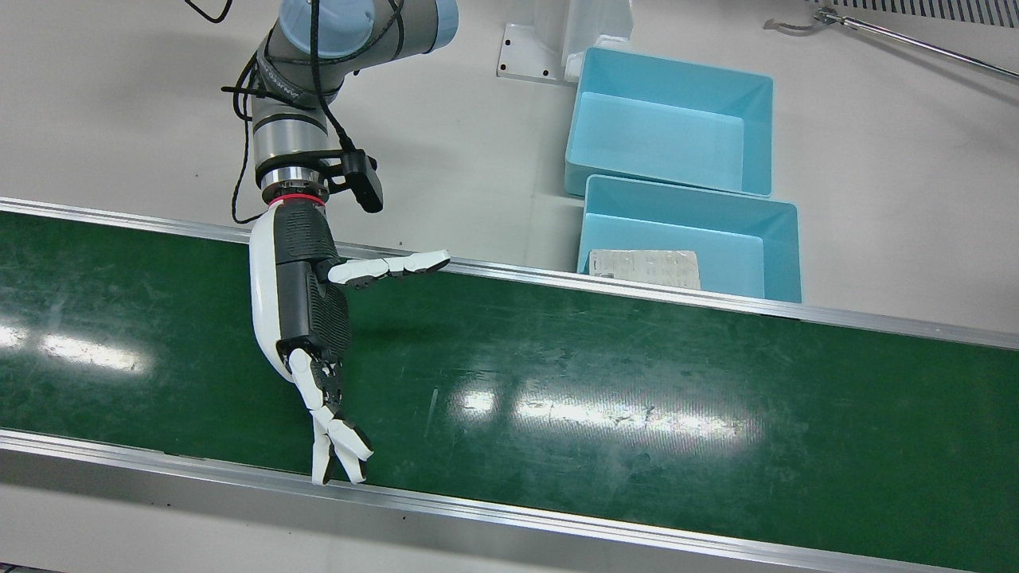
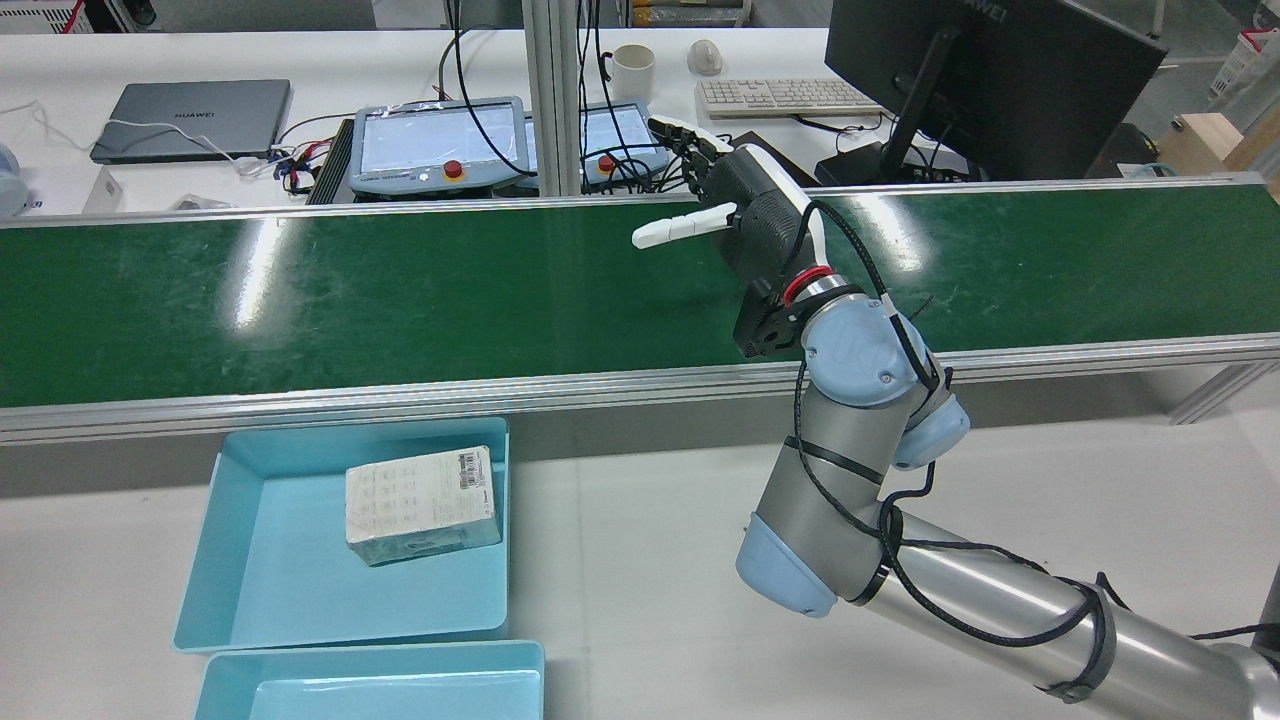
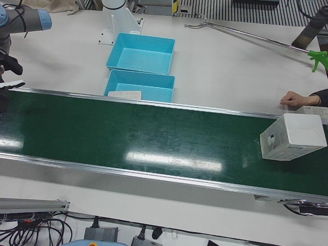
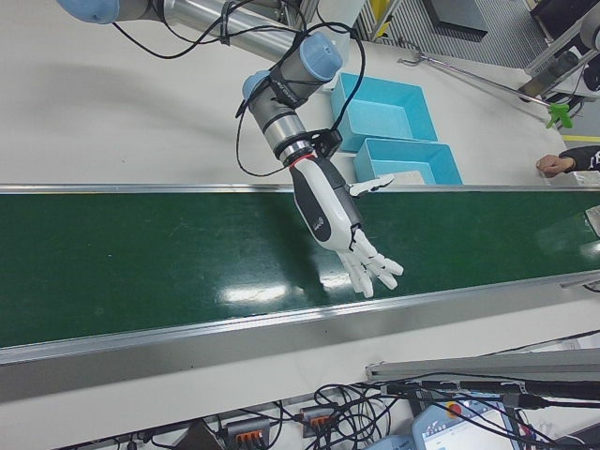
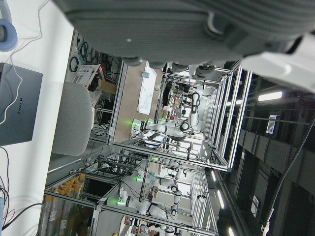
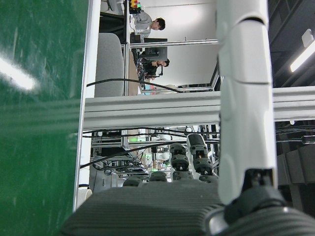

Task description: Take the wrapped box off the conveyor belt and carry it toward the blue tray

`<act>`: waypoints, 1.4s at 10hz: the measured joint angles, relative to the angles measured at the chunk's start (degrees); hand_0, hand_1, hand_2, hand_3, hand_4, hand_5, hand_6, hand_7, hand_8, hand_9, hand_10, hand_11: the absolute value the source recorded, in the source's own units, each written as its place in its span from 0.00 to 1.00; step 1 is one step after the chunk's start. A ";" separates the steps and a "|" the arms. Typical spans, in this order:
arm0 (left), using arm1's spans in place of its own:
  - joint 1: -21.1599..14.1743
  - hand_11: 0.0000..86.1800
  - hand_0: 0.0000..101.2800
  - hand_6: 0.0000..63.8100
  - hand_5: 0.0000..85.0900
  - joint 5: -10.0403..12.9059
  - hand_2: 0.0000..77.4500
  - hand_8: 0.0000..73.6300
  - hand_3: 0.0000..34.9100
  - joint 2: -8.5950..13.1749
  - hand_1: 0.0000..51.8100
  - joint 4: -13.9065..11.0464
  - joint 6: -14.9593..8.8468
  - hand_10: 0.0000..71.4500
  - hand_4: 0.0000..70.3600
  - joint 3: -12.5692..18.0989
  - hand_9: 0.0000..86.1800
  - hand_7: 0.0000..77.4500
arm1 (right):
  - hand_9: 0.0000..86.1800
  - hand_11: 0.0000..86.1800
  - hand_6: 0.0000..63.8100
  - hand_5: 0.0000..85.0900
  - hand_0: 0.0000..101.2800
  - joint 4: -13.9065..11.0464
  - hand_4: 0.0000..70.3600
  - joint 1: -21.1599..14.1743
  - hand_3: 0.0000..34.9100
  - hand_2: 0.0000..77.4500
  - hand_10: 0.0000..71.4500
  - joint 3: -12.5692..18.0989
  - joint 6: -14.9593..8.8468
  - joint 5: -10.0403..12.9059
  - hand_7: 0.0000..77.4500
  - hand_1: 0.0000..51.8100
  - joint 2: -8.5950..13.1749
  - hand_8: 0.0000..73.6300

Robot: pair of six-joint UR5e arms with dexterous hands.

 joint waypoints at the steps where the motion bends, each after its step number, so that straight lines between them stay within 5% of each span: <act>1: 0.00 0.01 0.00 0.01 0.01 0.00 0.01 0.01 0.00 0.00 0.00 0.00 0.00 0.01 0.00 0.00 0.01 0.01 | 0.01 0.01 0.04 0.19 0.49 0.00 0.12 -0.02 0.00 0.05 0.00 0.00 0.03 0.00 0.04 0.31 0.00 0.00; 10: 0.00 0.01 0.00 0.00 0.01 0.00 0.01 0.01 0.00 0.00 0.00 0.00 0.00 0.01 0.00 0.00 0.01 0.01 | 0.01 0.01 0.04 0.19 0.49 0.12 0.12 -0.29 0.00 0.04 0.00 0.00 0.06 -0.05 0.04 0.28 0.01 0.00; 14: 0.00 0.01 0.00 0.00 0.01 0.00 0.01 0.01 0.00 0.00 0.00 0.00 0.00 0.01 0.00 0.00 0.01 0.01 | 0.01 0.01 0.04 0.19 0.49 5.20 0.13 -1.58 0.00 0.04 0.00 -2.13 -0.09 -0.85 0.04 0.27 0.33 0.00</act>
